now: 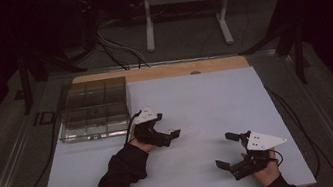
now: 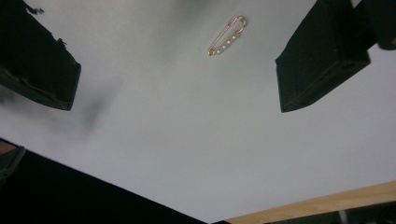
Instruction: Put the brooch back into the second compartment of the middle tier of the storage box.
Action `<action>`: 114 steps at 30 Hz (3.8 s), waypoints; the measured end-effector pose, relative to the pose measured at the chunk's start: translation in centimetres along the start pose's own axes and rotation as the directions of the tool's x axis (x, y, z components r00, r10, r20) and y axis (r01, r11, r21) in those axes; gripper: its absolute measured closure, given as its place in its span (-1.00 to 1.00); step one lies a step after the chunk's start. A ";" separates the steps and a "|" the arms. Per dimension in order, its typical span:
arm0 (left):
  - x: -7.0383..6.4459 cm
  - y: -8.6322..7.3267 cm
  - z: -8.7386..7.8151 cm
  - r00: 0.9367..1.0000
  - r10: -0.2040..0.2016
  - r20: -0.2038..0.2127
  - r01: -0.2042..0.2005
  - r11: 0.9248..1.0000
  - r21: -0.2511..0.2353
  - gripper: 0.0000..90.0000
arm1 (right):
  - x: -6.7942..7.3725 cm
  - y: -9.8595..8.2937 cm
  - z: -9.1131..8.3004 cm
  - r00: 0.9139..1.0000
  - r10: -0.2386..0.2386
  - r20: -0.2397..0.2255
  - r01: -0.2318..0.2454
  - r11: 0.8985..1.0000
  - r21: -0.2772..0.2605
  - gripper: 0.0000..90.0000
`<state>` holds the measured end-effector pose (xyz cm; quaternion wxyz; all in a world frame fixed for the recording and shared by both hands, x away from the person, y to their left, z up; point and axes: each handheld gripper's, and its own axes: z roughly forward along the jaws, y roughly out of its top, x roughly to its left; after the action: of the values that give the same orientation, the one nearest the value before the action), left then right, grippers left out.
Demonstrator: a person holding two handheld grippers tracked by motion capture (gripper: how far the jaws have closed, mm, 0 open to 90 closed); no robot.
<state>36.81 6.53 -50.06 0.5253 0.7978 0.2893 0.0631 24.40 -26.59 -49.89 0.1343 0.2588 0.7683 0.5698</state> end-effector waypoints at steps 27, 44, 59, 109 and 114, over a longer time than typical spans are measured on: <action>1.7 -0.8 2.4 0.996 -0.014 -0.092 0.032 0.979 0.202 -0.23 | 0.0 0.0 0.0 1.000 0.000 -0.006 0.000 1.000 0.009 -1.00; 1.7 -0.9 3.6 0.992 0.072 -0.107 -0.040 0.960 0.276 0.43 | -0.1 -0.1 0.1 1.000 0.001 -0.007 -0.001 1.000 0.012 -1.00; 0.6 -0.9 3.5 0.990 0.128 -0.064 -0.102 0.947 0.306 0.88 | 0.0 -0.1 0.2 1.000 -0.001 -0.008 0.001 1.000 0.016 -1.00; -1.0 2.8 -2.7 0.987 0.144 -0.077 -0.118 0.956 0.267 0.94 | 0.0 0.0 0.4 1.000 0.002 -0.009 -0.002 1.000 0.015 -1.00; -1.1 3.1 -3.2 0.986 0.148 -0.079 -0.122 0.957 0.265 0.94 | 0.0 0.0 0.4 1.000 0.003 -0.007 -0.003 1.000 0.015 -1.00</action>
<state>35.86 7.66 -45.77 0.3963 0.8733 0.2654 0.0995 24.61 -26.23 -50.01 0.1288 0.2590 0.7727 0.5651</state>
